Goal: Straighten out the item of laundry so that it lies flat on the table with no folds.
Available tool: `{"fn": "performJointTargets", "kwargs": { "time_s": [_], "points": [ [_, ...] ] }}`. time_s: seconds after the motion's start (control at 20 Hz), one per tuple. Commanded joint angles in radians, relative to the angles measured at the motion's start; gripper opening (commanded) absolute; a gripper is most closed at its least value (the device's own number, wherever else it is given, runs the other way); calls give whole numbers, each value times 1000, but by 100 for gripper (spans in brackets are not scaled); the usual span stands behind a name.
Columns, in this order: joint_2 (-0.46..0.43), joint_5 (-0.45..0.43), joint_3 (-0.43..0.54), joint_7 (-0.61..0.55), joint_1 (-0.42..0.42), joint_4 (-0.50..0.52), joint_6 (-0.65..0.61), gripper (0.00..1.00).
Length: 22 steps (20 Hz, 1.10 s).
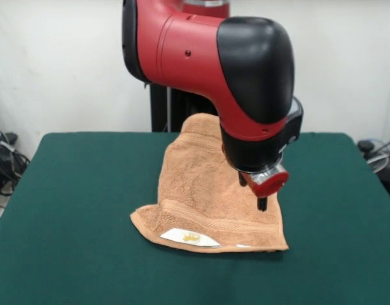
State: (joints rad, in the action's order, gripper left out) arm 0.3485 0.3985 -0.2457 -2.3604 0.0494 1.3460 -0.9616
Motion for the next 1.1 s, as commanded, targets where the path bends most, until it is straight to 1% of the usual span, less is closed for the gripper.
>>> {"fn": "performJointTargets", "kwargs": {
  "time_s": [0.05,0.1,0.25,0.35,0.55,0.7,0.9,1.1],
  "points": [
    [6,-37,54,-106,-23,81,35,100],
    [11,-34,50,-120,-27,95,41,100],
    [3,-15,37,-182,-27,85,-14,100],
    [0,2,41,-199,-16,88,-23,100],
    [-11,54,62,-223,20,112,3,100],
    [-13,89,64,-248,30,134,30,100],
    [-4,150,40,-342,1,158,31,100],
    [-15,203,49,-336,6,188,61,100]
  ]
}}
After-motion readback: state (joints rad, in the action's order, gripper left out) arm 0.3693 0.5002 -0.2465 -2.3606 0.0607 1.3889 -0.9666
